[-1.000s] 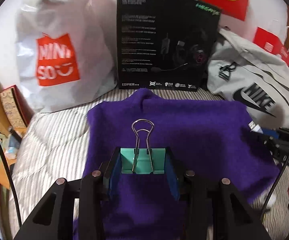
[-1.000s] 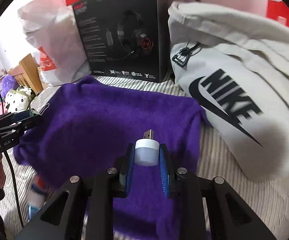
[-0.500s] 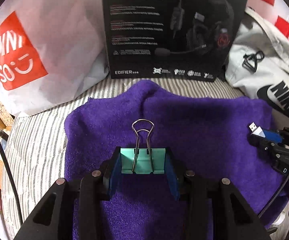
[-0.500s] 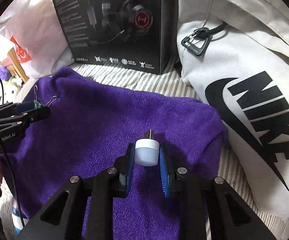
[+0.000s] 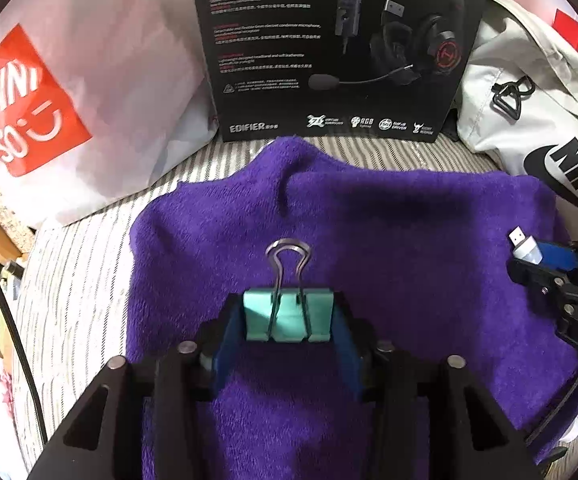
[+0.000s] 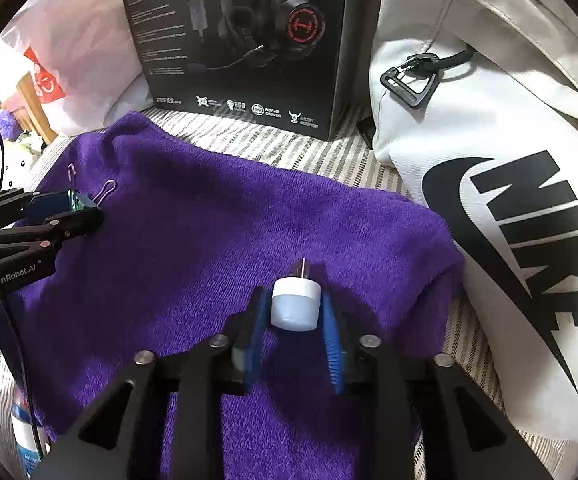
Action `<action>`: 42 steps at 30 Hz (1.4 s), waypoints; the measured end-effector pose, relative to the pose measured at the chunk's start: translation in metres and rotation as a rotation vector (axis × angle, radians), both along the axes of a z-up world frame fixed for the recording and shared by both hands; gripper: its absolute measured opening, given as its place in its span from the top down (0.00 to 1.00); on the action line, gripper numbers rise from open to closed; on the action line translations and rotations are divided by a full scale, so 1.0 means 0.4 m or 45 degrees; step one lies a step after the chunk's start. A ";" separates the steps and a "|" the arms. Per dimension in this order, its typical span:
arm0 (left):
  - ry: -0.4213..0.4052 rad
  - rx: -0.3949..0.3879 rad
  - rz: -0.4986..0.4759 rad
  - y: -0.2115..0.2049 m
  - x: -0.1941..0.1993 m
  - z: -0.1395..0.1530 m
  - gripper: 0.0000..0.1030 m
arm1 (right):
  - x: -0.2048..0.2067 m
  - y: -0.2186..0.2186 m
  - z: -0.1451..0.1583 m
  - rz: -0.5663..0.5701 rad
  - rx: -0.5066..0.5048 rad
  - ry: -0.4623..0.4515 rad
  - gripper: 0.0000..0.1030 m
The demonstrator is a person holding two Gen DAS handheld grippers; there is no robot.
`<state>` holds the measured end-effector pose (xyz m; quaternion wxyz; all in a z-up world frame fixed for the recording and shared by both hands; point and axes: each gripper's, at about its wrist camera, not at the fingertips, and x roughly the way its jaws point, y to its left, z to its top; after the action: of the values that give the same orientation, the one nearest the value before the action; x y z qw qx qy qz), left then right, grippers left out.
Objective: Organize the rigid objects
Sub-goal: 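Carry the clip and adapter onto the purple towel and open both tools, then grasp the blue-and-white deodorant stick with the left tool while the right tool grasps the white labelled jar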
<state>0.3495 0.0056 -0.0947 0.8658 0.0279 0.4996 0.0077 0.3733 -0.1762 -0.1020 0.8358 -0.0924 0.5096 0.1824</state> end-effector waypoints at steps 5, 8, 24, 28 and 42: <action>0.007 0.026 0.015 0.004 -0.035 0.000 0.36 | -0.049 -0.026 0.016 -0.019 0.048 -0.004 0.40; 0.015 -0.061 0.006 0.012 -0.071 -0.001 0.31 | -0.090 -0.045 0.033 -0.051 0.077 -0.003 0.29; -0.041 -0.186 0.003 -0.025 -0.413 0.101 0.25 | -0.405 -0.206 0.201 -0.260 0.151 -0.084 0.17; -0.010 -0.197 -0.012 -0.059 -0.478 0.086 0.25 | -0.476 -0.248 0.222 -0.304 0.185 -0.077 0.17; 0.085 -0.050 -0.056 -0.096 -0.604 0.010 0.25 | -0.641 -0.320 0.227 -0.408 0.241 -0.069 0.17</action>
<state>0.1078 -0.0329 -0.0906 0.8490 0.0221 0.5275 -0.0219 0.1168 -0.3043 -0.0113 0.8726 0.0641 0.4755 0.0916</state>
